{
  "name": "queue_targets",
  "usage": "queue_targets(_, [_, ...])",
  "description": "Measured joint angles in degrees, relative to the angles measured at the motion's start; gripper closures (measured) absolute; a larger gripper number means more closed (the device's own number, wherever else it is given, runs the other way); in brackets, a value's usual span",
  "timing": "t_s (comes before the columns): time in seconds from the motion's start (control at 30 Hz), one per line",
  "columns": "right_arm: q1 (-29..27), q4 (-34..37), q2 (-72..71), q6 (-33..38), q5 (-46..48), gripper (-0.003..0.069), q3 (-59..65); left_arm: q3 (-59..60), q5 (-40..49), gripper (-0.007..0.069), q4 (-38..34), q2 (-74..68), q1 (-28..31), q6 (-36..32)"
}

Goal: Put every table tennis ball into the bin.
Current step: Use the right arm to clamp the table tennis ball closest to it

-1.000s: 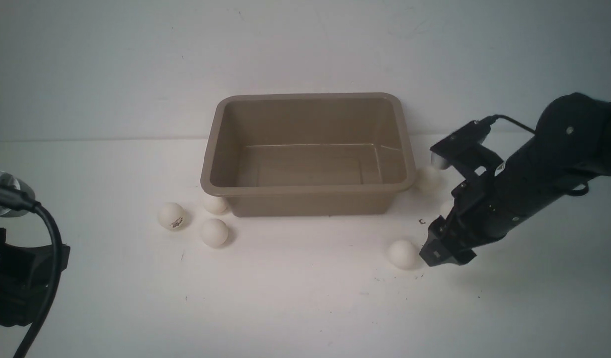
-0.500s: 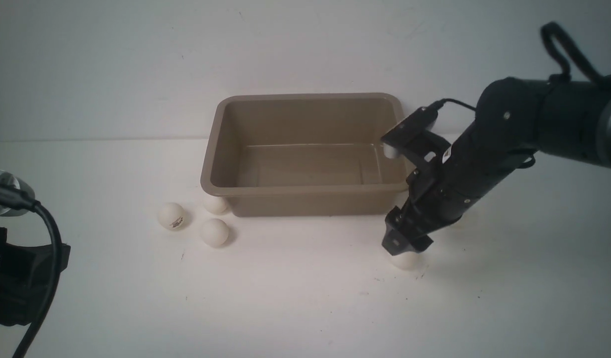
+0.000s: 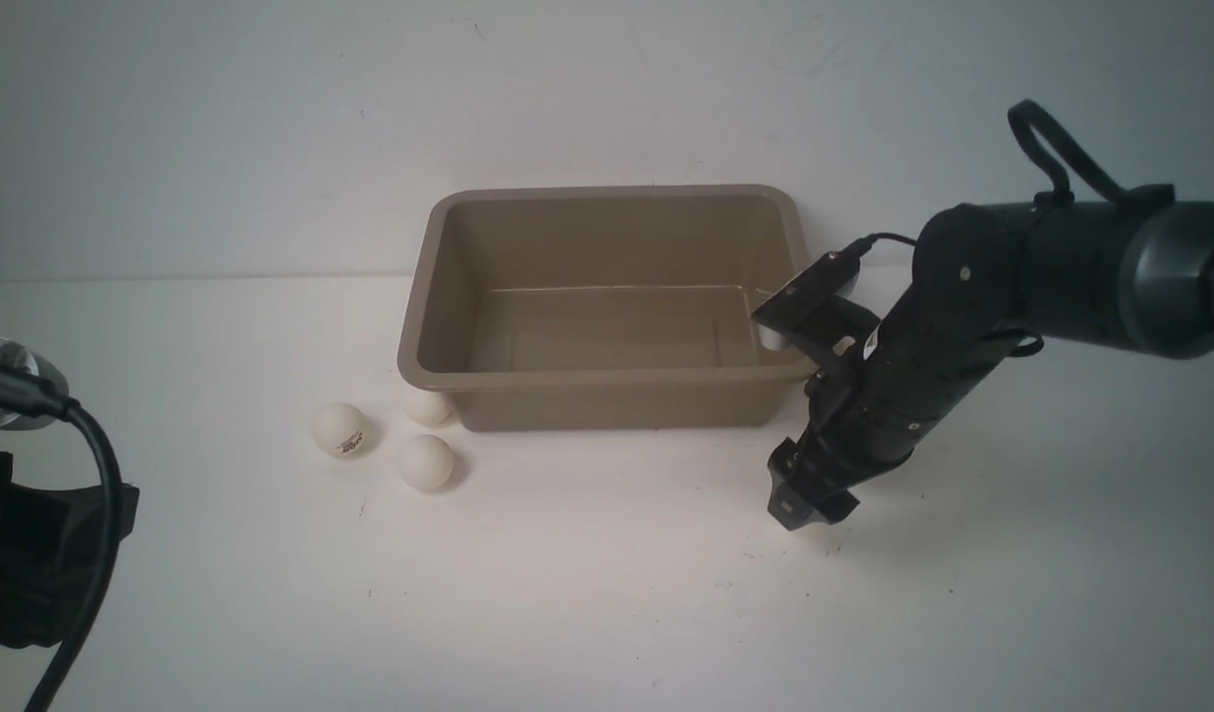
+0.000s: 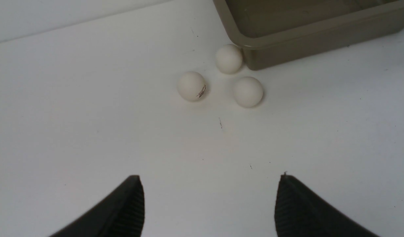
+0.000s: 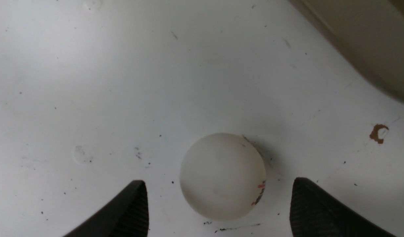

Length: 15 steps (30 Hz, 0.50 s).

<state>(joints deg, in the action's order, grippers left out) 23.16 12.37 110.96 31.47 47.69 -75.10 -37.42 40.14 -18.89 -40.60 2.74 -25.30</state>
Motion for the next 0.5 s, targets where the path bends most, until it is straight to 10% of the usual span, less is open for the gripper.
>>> queue_targets(0.5, [0.0,-0.12,2.71,0.0,-3.02,0.015,-0.1,0.0,-0.18,0.0146,0.0,0.0,0.0,0.0])
